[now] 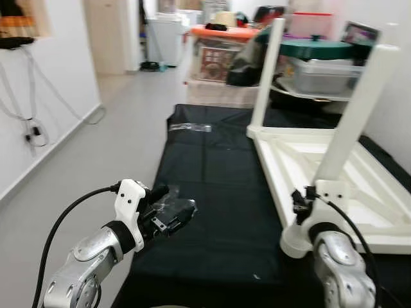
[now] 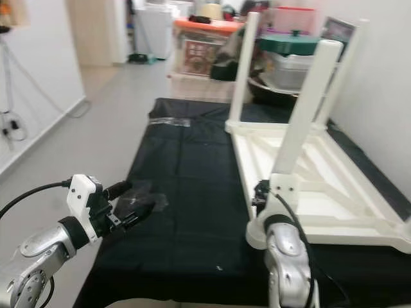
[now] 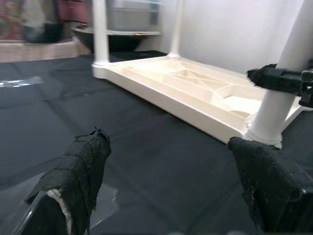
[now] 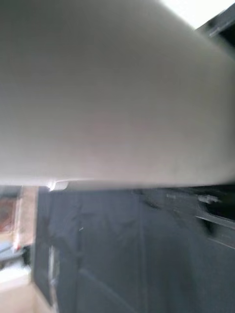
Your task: Building children table
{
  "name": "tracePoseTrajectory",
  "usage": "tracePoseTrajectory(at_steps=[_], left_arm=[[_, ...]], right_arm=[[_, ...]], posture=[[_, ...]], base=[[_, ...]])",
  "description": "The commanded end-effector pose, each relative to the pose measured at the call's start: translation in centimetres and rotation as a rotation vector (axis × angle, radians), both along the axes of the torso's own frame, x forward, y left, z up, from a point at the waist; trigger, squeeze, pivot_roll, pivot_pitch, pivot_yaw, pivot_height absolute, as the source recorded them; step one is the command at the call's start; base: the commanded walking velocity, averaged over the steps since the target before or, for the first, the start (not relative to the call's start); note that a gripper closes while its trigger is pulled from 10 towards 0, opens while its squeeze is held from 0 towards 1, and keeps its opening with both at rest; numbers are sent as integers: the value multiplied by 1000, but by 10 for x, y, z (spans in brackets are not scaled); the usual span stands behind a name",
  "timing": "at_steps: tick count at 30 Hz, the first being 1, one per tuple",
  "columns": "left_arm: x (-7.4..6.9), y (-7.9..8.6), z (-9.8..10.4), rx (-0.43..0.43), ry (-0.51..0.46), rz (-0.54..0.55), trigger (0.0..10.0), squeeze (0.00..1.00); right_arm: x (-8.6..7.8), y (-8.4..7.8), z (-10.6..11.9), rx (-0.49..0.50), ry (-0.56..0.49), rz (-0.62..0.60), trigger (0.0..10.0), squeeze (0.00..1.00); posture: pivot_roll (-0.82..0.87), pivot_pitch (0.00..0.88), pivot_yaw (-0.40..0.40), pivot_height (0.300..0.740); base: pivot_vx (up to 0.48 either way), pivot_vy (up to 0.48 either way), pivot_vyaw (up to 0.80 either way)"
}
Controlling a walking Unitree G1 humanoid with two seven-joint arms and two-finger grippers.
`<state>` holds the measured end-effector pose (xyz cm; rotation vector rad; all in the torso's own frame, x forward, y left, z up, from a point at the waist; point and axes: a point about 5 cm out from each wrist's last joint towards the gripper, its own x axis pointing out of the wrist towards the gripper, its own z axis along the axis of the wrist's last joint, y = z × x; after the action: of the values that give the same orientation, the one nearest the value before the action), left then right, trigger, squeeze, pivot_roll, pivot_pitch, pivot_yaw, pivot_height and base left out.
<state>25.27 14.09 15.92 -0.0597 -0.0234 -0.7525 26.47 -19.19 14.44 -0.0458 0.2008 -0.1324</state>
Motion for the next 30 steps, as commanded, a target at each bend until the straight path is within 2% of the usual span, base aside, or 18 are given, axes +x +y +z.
tracePoseTrajectory(at_steps=[1, 2, 4, 5, 8, 9, 10, 11, 12, 15, 18, 21, 22, 24, 25, 28, 29, 30], left_arm=[[2, -3, -2, -2, 4, -13, 10000, 0], [2, -3, -2, -2, 4, -13, 10000, 0], [2, -1, -1, -1, 2, -10, 10000, 0], [2, 0, -1, 0, 1, -8, 10000, 0], [2, 1, -1, 0, 0, -7, 10000, 0], [2, 1, -1, 1, -1, -5, 10000, 0], [2, 1, -1, 0, -2, -2, 10000, 0], [2, 1, -1, 0, -2, -2, 10000, 0], [2, 1, -1, 0, -2, -2, 10000, 0], [2, 1, -1, 0, -3, -2, 10000, 0], [2, 0, 2, 1, -12, 1, 10000, 0], [2, 1, 2, 1, -13, 2, 10000, 0], [2, 1, 2, 3, -15, 5, 10000, 0], [2, 1, 3, 4, -15, 7, 10000, 0], [2, 1, 3, 4, -15, 10, 10000, 0], [1, 1, 3, 3, -15, 11, 10000, 0], [0, 1, 2, 2, -13, 10, 10000, 0], [0, 1, 2, 2, -13, 10, 10000, 0]], right_arm=[[5, 11, -8, 67, 28, 107, 10000, 1000], [5, 11, -8, 67, 28, 107, 10000, 1000], [12, 13, -1, 138, 10, 184, 10000, 1000], [15, 14, 4, 162, -4, 223, 10000, 0], [15, 14, 7, 175, -11, 239, 10000, 0], [14, 18, 14, 238, -29, 360, 10000, 0], [6, 25, 31, 301, -90, 674, 10000, 0], [6, 25, 31, 301, -90, 674, 10000, 0], [3, 26, 34, 311, -103, 751, 10000, 0], [2, 26, 38, 300, -118, 809, 10000, 0], [-2, 40, 30, 229, -79, 1128, 10000, 0], [-1, 44, 23, 213, -51, 1181, 10000, 0], [3, 50, 18, 222, -28, 1181, 9098, 0], [6, 54, 15, 236, -15, 1179, 9098, 0], [15, 60, 14, 242, -24, 1151, 10000, 0], [23, 61, 15, 240, -47, 1111, 10000, 0], [26, 60, 14, 229, -60, 1073, 5216, 0], [26, 60, 14, 229, -60, 1073, 5216, 0]], posture=[[31, 0, -92, 740], [31, 0, -92, 740], [37, 0, -96, 740], [38, 0, -98, 740], [38, 0, -98, 740], [41, 0, -101, 740], [44, 0, -102, 740], [44, 0, -102, 740], [44, 0, -102, 740], [53, 0, -106, 740], [74, 0, -117, 740], [74, 0, -117, 740], [81, 0, -123, 740], [81, 0, -123, 740], [86, 0, -126, 740], [84, 0, -124, 740], [84, 0, -124, 740], [84, 0, -124, 740]], base=[[0, 0, 0], [0, 0, 0], [0, 0, 0], [0, 0, 0], [0, 0, 0], [0, 0, 0], [0, 0, 0], [0, 0, 0], [0, 0, 0], [0, 0, 0], [0, 0, 0], [0, 0, 0], [0, 0, 0], [0, 0, 0], [0, 0, 0], [0, 0, 0], [0, 0, 0], [0, 0, 0]])
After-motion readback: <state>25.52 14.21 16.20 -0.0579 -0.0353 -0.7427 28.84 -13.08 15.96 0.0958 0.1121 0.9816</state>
